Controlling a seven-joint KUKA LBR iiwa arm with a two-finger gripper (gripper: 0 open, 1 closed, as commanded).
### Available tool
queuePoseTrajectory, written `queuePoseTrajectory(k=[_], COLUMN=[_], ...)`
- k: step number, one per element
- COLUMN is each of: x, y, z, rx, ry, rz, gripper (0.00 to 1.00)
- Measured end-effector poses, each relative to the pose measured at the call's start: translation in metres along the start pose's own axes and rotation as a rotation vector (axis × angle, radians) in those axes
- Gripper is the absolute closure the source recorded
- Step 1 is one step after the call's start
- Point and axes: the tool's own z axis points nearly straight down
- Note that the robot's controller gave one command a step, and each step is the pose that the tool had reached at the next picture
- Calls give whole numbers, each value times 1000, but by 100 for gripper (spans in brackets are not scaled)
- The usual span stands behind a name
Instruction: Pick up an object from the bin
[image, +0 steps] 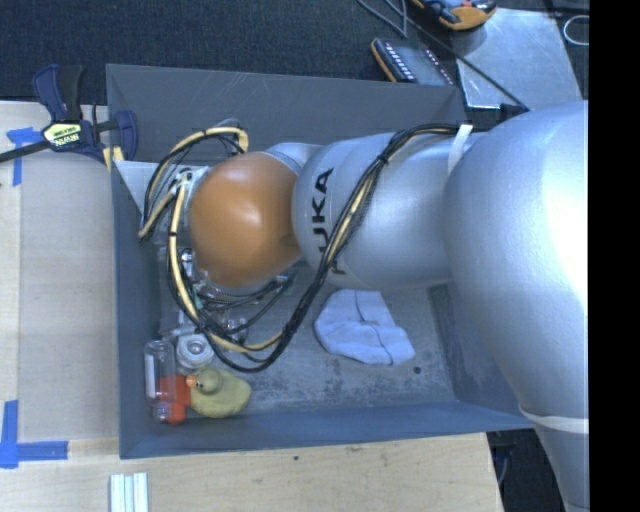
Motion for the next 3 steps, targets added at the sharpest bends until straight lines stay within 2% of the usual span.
queuePoseTrajectory(k=[1, 3], x=[0, -2], y=[1, -2], z=[-20, -46], rx=[-4, 6], ry=[2, -4], rz=[5, 7], gripper=[100, 100])
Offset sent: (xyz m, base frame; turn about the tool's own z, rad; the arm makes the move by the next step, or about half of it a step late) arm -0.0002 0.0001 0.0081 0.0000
